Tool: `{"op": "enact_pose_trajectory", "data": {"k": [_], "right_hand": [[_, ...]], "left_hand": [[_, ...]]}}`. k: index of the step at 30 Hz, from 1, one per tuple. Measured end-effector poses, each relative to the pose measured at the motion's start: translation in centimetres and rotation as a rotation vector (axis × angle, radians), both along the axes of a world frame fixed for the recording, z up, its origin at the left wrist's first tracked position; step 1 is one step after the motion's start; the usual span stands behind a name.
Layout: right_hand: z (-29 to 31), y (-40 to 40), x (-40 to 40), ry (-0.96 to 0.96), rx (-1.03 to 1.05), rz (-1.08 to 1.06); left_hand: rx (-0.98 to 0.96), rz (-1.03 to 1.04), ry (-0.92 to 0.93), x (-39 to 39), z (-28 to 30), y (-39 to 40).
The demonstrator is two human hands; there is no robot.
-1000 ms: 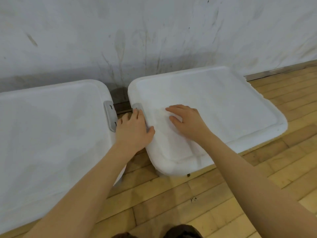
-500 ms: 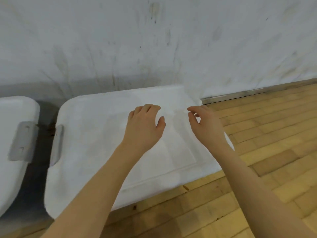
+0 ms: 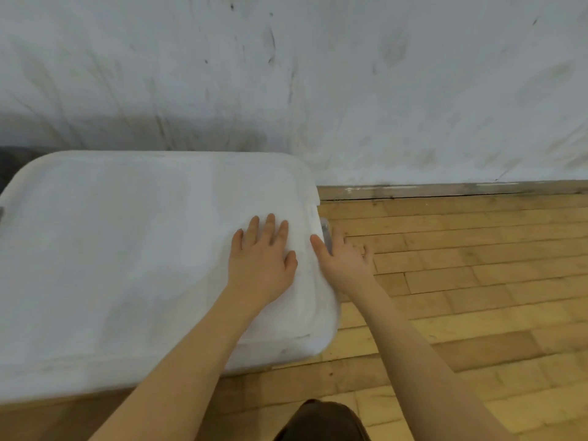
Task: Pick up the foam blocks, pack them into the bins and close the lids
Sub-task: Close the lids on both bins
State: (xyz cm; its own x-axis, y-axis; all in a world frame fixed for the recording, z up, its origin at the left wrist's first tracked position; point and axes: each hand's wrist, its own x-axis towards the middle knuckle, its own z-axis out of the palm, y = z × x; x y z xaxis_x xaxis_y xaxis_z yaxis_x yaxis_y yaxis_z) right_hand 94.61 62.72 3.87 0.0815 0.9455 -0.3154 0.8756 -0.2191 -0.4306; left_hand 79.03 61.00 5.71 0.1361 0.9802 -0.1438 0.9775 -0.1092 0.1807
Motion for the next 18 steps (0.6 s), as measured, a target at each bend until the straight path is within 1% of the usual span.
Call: {"op": "enact_pose_trajectory", "data": {"k": [2,5,8,10,11,13,18], "right_hand": [[-0.3,0.1,0.1,0.086,-0.014,0.023],[-0.6,0.1,0.2,0.112,0.095,-0.025],[0.0,-0.6,-0.3,0.021,0.299,-0.046],[0.2,-1.0,-0.9,-0.088,0.436,0.012],[0.2,-1.2,-1.1,-0.123,0.468,0.034],[0.2,-1.4,-1.4,-0.093,0.448,0.037],[0.4,-1.9,-1.0,0.118,0.323,0.057]], "left_hand": [[-0.015,0.008,0.019,0.3,-0.2,0.2],[-0.012,0.006,0.048,0.2,-0.3,0.4],[-0.010,0.006,0.043,0.1,-0.2,0.4],[-0.010,0.001,0.029,0.1,-0.2,0.3],[-0.016,-0.003,0.018,-0.1,-0.2,0.3],[-0.046,-0.025,-0.015,-0.8,-0.2,0.3],[-0.140,-0.087,-0.016,-2.1,0.2,0.9]]}}
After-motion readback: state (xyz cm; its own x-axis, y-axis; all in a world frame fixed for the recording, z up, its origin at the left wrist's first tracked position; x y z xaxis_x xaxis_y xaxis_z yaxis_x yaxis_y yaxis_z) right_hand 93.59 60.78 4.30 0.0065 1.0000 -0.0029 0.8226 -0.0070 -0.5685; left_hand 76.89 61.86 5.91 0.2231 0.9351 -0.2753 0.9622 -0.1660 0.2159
